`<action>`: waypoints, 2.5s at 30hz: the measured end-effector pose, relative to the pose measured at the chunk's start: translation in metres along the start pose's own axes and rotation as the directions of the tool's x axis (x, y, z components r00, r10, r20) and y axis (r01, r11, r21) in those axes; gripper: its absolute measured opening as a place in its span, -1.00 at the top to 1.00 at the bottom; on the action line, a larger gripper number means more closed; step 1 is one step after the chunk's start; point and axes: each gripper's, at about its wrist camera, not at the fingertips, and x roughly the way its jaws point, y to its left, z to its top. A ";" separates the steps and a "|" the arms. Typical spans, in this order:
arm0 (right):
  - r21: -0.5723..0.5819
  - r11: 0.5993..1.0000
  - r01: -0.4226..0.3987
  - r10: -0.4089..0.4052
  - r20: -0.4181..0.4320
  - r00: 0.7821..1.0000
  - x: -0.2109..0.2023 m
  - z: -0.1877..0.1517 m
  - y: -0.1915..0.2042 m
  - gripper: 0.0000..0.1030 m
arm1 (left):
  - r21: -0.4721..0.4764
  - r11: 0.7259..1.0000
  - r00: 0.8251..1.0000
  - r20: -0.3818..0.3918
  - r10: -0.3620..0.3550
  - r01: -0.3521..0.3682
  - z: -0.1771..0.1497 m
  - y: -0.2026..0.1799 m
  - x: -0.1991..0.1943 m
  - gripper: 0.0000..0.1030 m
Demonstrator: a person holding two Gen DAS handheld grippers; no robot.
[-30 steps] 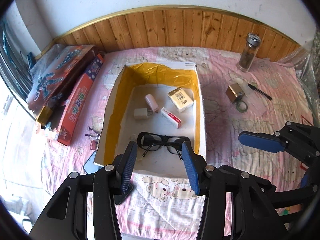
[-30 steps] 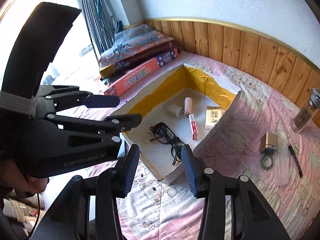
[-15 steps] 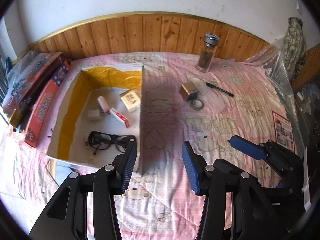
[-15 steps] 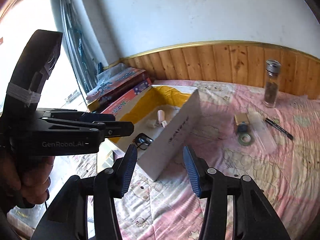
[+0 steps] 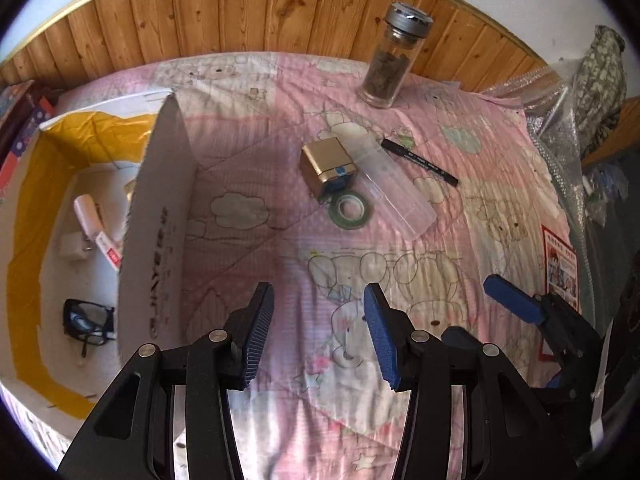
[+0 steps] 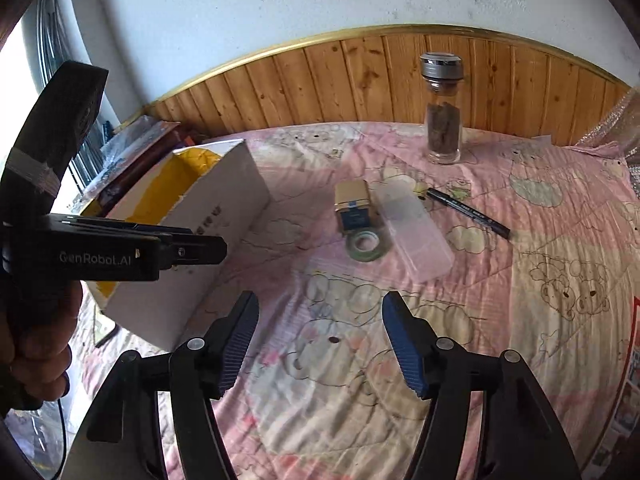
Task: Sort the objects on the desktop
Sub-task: 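Grasp the gold metal box with the left gripper while the right grasps the green tape roll, then carry the gold box and green tape roll over the white box with both tools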
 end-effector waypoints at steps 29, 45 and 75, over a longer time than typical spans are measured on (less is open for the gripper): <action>-0.241 0.965 0.102 -0.125 -0.081 0.989 0.170 0.024 -0.036 0.04 | -0.198 0.980 0.990 -0.140 -0.028 0.000 0.115 -0.002 0.144 -0.13; -0.089 0.994 0.061 -0.069 -0.088 0.994 0.134 0.006 -0.040 0.06 | -0.145 0.988 0.988 -0.152 0.024 -0.046 0.110 -0.005 0.160 -0.01; -0.022 0.997 0.078 -0.078 -0.007 0.997 0.053 -0.019 0.022 0.05 | -0.097 0.995 0.998 0.045 0.043 -0.039 0.028 -0.029 0.006 -0.01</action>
